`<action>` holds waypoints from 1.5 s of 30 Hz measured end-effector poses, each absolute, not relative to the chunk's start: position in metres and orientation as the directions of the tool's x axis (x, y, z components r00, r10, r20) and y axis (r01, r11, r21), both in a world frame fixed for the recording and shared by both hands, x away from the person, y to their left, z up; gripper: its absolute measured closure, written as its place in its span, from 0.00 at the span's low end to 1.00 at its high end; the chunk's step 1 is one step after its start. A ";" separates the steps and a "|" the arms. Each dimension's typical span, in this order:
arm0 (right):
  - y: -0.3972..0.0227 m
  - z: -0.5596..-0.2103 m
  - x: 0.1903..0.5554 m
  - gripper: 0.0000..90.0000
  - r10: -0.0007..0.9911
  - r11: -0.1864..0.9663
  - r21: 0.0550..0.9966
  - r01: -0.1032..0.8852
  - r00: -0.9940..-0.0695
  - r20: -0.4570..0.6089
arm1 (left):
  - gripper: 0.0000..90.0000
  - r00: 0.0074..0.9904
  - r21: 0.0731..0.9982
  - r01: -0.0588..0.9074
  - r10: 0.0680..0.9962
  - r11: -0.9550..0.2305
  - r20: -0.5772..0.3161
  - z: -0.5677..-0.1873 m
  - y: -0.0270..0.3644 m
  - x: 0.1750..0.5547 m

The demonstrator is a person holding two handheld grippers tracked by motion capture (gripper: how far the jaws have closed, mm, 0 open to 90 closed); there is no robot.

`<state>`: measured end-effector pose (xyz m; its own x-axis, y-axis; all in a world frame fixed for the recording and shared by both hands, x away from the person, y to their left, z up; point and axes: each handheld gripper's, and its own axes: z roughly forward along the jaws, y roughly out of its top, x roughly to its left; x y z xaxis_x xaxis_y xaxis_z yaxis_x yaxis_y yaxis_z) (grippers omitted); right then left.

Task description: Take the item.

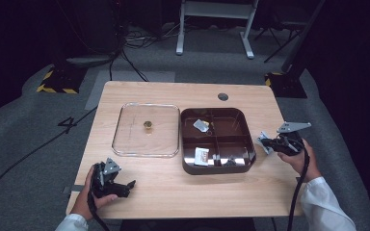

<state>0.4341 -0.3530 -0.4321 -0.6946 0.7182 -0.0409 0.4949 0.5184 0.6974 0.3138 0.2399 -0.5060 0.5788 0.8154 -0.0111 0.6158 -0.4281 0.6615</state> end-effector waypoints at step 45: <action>-0.357 -0.449 0.421 0.67 0.703 0.534 0.695 0.481 -0.710 -0.049 | 0.00 0.579 0.662 0.616 0.815 -0.428 -0.011 -0.506 0.240 0.314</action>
<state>0.4211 -0.3574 -0.4487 -0.7097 0.7028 -0.0488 0.4814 0.5344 0.6947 0.3138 0.2399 -0.5060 0.5787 0.8154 -0.0113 0.6158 -0.4279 0.6616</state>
